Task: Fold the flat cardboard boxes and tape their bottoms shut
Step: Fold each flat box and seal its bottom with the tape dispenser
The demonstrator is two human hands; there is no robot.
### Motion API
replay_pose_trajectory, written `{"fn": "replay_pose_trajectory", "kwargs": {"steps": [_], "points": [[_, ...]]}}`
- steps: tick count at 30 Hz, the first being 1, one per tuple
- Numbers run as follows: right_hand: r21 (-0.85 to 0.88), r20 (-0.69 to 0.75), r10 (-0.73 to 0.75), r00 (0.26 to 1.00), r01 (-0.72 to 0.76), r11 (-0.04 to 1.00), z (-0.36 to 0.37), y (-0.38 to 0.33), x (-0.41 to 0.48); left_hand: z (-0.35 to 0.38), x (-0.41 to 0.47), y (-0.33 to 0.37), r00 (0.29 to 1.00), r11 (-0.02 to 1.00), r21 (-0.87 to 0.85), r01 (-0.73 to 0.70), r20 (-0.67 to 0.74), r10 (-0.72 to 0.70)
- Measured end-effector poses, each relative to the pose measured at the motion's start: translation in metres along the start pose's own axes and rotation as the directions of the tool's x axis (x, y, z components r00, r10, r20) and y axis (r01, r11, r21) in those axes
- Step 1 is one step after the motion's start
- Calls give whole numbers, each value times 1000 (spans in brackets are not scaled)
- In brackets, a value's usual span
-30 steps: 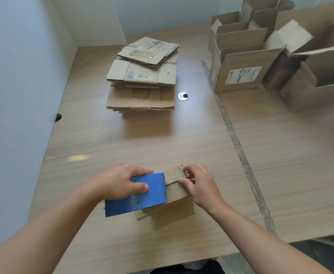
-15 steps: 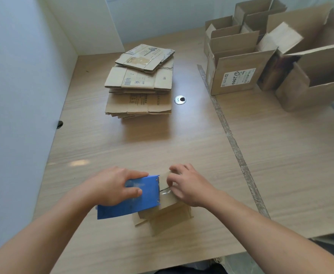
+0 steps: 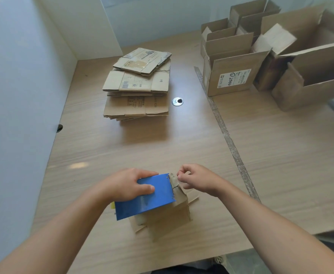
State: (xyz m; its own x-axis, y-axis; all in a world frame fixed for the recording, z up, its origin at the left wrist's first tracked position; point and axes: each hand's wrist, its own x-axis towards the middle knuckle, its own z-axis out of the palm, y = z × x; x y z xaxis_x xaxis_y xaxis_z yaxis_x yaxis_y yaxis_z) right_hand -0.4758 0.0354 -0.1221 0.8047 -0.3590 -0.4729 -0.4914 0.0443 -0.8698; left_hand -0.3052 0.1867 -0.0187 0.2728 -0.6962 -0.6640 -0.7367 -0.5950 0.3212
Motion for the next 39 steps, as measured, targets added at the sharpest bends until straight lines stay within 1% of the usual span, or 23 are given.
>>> {"fn": "replay_pose_trajectory", "kwargs": {"steps": [2,3,7,10,12,16,20,24,26,28,29,34,37,39], "points": [[-141,38,-12,999,17,990,-7,1,-1,0,1,0,1000,1000,-8,24,15,-23],[-174,49,-11,999,19,984,-10,1,-2,0,2,0,999,999,-7,33,23,-33],[-148,44,8,999,-1,989,-16,5,1,2,7,4,998,998,34,45,33,-46],[-277,21,-5,1000,11,961,-15,9,5,4,12,6,998,995,74,62,19,-64],[-313,9,-2,1000,4,950,-12,13,7,4,14,4,997,996,60,69,24,-71],[-275,-17,14,1000,-18,961,-11,19,7,4,18,0,997,996,54,72,38,-74],[-179,-30,-30,999,25,984,-15,16,1,2,17,2,997,996,61,69,34,-71],[-113,-53,-35,998,29,993,-19,15,-5,2,17,7,997,995,74,62,37,-65],[-136,-56,-30,998,22,990,-21,18,-4,3,19,8,998,994,90,56,31,-59],[-219,-49,-6,999,-5,976,-19,25,-3,2,20,9,998,994,94,55,34,-58],[-235,-52,1,999,-13,972,-18,29,-2,2,21,9,998,994,91,56,35,-59],[-241,-96,4,995,-27,970,-9,43,8,3,22,10,997,994,88,66,38,-69],[-161,-88,31,996,-45,986,3,53,12,3,21,12,997,992,100,72,28,-75],[-37,-84,66,994,-69,997,12,61,13,4,20,13,997,992,101,70,24,-73]]}}
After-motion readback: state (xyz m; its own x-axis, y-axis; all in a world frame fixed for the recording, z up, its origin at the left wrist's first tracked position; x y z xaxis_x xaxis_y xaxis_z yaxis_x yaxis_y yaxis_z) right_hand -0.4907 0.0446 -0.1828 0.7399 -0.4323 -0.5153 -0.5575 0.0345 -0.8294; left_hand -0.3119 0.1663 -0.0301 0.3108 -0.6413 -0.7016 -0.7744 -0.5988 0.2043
